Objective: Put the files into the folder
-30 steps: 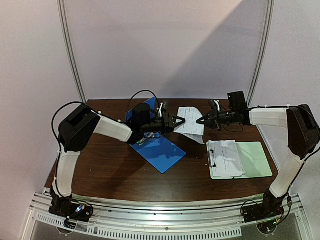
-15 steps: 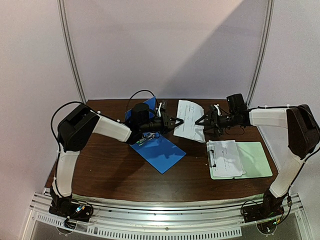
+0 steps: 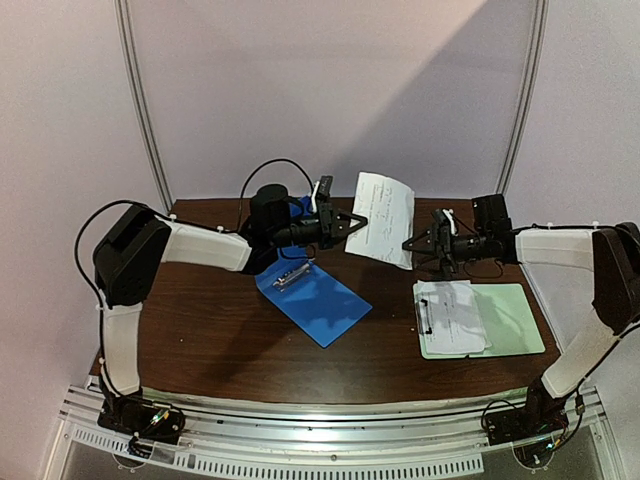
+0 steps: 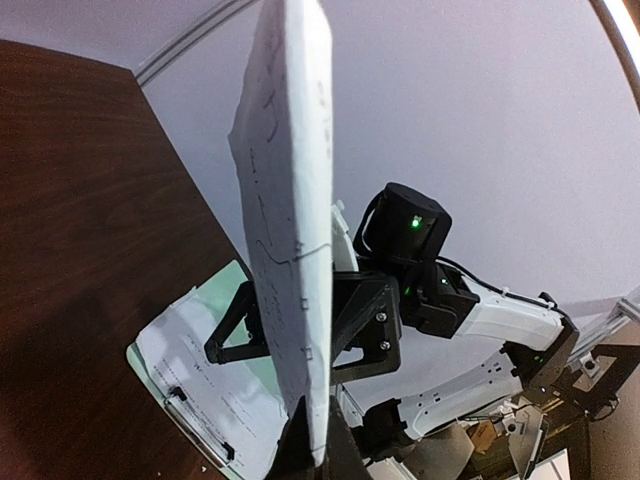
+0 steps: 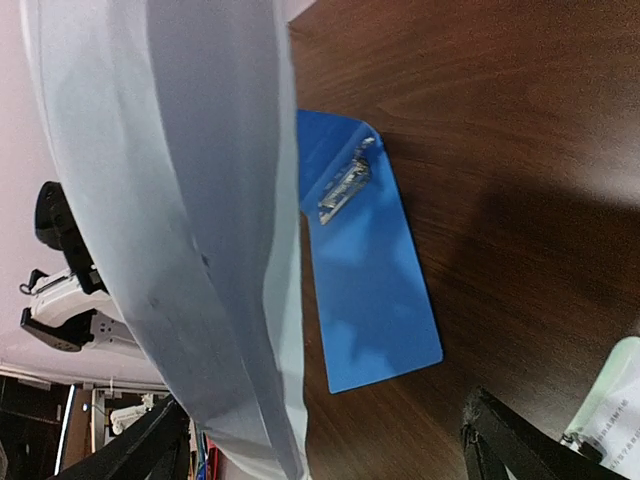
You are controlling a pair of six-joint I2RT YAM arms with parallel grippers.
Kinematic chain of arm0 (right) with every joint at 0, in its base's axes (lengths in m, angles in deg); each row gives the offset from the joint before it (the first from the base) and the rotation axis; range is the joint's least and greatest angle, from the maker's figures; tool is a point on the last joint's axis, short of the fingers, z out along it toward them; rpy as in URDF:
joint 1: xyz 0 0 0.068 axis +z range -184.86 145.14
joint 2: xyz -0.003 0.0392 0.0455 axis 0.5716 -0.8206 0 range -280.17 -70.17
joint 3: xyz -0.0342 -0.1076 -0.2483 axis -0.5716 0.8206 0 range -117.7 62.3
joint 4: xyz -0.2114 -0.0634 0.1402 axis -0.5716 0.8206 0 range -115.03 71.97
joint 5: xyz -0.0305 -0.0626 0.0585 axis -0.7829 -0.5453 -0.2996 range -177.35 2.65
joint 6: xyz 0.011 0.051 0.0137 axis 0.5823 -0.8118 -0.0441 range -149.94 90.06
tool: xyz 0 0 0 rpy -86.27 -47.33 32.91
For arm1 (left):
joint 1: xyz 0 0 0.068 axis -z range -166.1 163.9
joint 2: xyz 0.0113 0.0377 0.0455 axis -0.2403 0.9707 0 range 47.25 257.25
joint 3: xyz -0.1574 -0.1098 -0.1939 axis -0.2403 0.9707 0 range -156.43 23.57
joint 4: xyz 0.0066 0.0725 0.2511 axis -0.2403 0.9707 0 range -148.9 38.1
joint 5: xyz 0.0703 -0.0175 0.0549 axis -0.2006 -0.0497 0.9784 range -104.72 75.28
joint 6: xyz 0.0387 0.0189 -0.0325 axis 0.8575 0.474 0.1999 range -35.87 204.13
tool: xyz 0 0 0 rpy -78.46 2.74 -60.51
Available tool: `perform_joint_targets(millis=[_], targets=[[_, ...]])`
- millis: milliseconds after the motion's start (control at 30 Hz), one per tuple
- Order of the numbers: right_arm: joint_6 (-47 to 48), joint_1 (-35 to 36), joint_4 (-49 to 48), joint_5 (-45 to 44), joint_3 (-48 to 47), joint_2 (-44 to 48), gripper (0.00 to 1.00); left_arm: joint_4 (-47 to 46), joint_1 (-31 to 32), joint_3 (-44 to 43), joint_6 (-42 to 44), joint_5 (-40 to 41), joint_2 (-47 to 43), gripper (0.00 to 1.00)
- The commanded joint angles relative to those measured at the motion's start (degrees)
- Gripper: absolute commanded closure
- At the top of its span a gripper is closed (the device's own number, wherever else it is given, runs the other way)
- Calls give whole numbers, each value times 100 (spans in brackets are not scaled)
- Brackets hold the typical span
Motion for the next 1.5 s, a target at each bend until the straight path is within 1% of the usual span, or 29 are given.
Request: perform_joint_targets(millis=[0,200,333,433,467,567,633,700,767,833,900,933,1033,1067,1133,1200,1300,1367,1467], targets=[[-455,-6,-1432,837,273,228,6,210,54,-13,107,-343,-202,100],[-1286,-6,-2831,1176,491,310,10,376,106,4,199,-539,-303,100],[-1692,-6,-3432,1215,542,356,18,449,122,31,223,-624,-328,100],[-1867,-6,-3658,1176,547,370,34,452,141,22,214,-682,-331,100],[-1877,-6,-3669,1165,546,362,43,452,148,22,207,-702,-333,100],[-1875,-12,-3675,1131,569,318,64,497,152,20,212,-721,-351,100],[-1871,-6,-3658,1109,608,307,76,562,152,22,242,-714,-374,100],[-1863,-6,-3620,1084,644,313,86,628,157,23,277,-700,-397,100],[-1834,-10,-3541,1052,668,330,92,696,152,22,306,-680,-405,100],[-1744,-1,-3310,987,657,347,95,778,152,22,343,-654,-424,100],[-1507,-6,-2848,830,624,390,99,960,152,18,456,-587,-452,99],[-1407,-6,-2605,743,594,406,100,1149,152,3,569,-523,-481,93],[-991,-9,-1867,427,551,467,100,1877,144,-13,1191,-201,-639,66],[-914,-7,-1665,312,554,489,100,2151,144,-20,1424,-59,-701,59],[-839,-6,-1370,131,593,522,100,2763,135,-38,1919,307,-827,47],[-819,-10,-1135,-28,651,563,100,3548,139,-126,2474,853,-907,42],[-814,-6,-961,-187,801,665,100,4778,185,-280,3253,1675,-986,40],[-821,0,-880,-257,901,743,100,5259,194,-312,3630,2192,-1030,40],[-847,2,-808,-334,1035,855,100,5823,205,-363,4115,2722,-1069,40]])
